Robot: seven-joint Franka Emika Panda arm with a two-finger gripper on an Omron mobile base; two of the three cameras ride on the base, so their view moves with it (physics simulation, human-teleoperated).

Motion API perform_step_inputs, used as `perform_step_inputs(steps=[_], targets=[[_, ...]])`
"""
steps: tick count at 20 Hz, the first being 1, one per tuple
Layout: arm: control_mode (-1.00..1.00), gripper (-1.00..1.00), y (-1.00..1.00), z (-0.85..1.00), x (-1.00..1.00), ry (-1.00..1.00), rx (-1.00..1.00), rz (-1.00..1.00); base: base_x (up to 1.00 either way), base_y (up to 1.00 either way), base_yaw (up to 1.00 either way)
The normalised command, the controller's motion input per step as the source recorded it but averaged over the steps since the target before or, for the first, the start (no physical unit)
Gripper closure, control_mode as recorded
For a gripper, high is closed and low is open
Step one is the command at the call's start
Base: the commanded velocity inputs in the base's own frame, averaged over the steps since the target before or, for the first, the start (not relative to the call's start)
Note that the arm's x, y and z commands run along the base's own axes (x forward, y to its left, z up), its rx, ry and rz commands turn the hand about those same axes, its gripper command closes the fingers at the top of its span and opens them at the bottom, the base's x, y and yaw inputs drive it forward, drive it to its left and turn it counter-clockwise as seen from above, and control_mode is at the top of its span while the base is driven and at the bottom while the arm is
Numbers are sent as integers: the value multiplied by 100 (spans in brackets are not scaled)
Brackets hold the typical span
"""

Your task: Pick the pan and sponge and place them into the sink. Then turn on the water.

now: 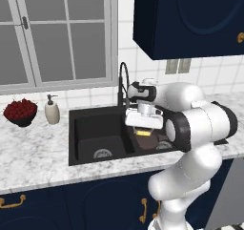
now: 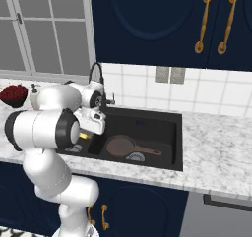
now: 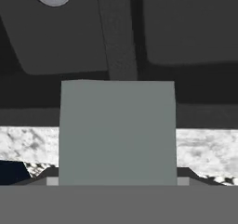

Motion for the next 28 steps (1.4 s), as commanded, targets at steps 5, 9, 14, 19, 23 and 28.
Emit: perform_step_inputs(steps=[5, 9, 14, 19, 23, 28], targets=[[-100, 100, -66, -14, 23, 7, 0, 1, 0, 0, 0], [-100, 100, -69, -26, 47, 1, 0, 0, 0, 0, 0], [-100, 100, -49, -43, 53, -2, -1, 3, 0, 0, 0], [-100, 100, -23, -53, 69, -6, 0, 11, 0, 0, 0], [-100, 100, -15, -55, 48, -11, 0, 16, 0, 0, 0], [-100, 100, -23, -49, 21, -15, 0, 13, 0, 0, 0]])
